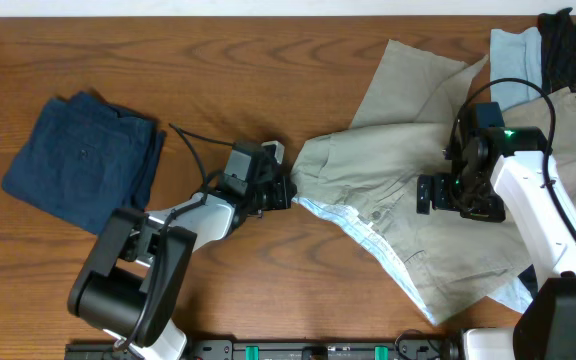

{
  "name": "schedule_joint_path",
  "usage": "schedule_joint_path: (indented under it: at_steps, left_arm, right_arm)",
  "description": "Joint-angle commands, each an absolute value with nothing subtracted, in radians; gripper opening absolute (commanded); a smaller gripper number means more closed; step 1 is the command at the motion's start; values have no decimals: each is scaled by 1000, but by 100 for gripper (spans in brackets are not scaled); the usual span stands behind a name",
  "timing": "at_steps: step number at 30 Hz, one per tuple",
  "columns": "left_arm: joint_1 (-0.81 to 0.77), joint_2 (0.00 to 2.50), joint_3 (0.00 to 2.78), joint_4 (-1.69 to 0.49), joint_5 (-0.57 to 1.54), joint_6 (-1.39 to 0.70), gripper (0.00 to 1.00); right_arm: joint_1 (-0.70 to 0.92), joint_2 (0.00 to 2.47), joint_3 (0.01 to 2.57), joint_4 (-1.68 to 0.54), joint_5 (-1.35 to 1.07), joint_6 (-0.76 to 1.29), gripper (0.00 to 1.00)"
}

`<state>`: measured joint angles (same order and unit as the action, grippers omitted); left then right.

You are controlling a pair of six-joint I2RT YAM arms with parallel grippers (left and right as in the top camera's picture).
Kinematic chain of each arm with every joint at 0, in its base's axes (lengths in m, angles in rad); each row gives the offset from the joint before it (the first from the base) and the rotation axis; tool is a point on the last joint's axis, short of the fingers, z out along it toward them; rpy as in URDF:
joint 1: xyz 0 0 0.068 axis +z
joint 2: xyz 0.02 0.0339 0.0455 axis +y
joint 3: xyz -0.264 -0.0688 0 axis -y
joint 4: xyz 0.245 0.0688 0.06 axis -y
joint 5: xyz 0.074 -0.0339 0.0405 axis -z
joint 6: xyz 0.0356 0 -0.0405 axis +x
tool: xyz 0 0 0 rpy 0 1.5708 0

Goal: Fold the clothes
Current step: 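Grasp the pants waistband with the left gripper and pull it left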

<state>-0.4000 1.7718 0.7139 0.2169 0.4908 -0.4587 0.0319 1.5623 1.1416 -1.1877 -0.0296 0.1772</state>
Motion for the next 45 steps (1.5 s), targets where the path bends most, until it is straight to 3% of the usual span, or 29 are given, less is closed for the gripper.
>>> schedule_joint_path:
  at_steps: [1,4,9,10,12,13,14,23,28,33,39,45]
  left_arm:
    - [-329,1693,731,175,421,-384,6]
    - [-216,1607,805,104,307,-354,6]
    - [-51,1555,1007,56,302,-353,6]
    - [-34,1557,1042,36,302,-353,10]
    - [-10,1559,1091,-17,303,-353,57]
    - [-6,1559,1098,-46,306,-353,93]
    - [-5,1559,1098,-89,309,-353,98]
    - [-46,1566,1096,-783,340,-356,98]
    - [-100,1566,1076,-989,374,-369,98]
    - [-185,1566,989,-999,394,-493,99]
    - [-310,1566,824,-831,516,-727,95]
    - [-381,1566,718,-637,495,-1002,84]
  right_arm:
    - [22,1562,1146,-1186,-22,187,99]
    - [8,1562,1146,-1184,-11,200,99]
    - [-7,1562,1146,-1158,-35,224,99]
    - [-7,1562,1146,-1155,-43,224,99]
    - [-6,1562,1146,-1148,-58,224,99]
    - [-6,1562,1146,-1145,-58,224,99]
    - [-6,1562,1146,-1143,-57,224,99]
    - [-17,1562,1146,-1140,-17,256,99]
    - [-44,1562,1146,-1136,-4,319,99]
    - [-63,1562,1146,-1140,-4,322,99]
    - [-65,1562,1146,-1145,-4,322,99]
    - [-65,1562,1146,-1144,-4,322,99]
